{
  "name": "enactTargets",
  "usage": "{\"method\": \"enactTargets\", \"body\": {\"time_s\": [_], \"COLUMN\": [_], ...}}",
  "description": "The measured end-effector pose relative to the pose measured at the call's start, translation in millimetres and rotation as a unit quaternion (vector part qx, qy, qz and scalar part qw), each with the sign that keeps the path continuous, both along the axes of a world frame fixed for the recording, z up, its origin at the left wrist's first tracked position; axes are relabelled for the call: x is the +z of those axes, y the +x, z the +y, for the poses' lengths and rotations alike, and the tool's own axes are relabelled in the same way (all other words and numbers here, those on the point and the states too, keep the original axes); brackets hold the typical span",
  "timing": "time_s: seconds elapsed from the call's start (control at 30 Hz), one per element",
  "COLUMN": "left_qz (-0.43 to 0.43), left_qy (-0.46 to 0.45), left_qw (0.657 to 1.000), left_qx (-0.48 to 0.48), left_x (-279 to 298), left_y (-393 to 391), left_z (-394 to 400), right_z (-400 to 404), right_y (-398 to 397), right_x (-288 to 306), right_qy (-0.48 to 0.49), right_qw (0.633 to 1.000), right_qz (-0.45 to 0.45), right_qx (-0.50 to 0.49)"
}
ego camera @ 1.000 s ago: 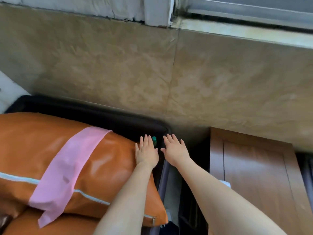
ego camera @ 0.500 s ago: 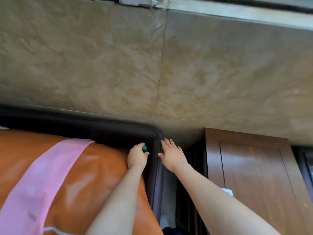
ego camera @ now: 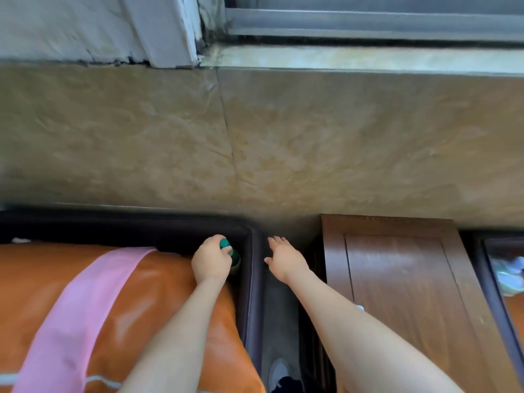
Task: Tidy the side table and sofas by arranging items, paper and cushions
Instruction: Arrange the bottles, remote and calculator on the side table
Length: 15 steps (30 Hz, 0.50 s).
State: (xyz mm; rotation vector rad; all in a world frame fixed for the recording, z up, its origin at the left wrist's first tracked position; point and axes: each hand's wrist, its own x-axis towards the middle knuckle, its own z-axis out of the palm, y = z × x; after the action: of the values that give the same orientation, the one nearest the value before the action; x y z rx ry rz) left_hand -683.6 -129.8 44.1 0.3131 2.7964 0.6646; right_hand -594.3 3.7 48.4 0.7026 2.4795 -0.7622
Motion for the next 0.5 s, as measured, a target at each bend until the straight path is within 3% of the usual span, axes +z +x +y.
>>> {"method": "enactTargets", "body": {"time_s": [0.27, 0.5], "left_qz": [0.122, 0.148], "left_qy": [0.051, 0.117], "left_qw": [0.988, 0.975], "left_qx": [-0.074, -0.121], "left_x": [120.3, 204.4], "left_y": [35.5, 80.2], "left_z": [44.6, 106.4], "right_z": [16.8, 57.9], "right_y": [6.9, 43.9], "right_x": [96.9, 160.9], "right_qy": [-0.048, -0.092], "right_qw": [0.995, 0.973], "right_qz": [0.090, 0.193], "right_qx": [-0.004, -0.087]}}
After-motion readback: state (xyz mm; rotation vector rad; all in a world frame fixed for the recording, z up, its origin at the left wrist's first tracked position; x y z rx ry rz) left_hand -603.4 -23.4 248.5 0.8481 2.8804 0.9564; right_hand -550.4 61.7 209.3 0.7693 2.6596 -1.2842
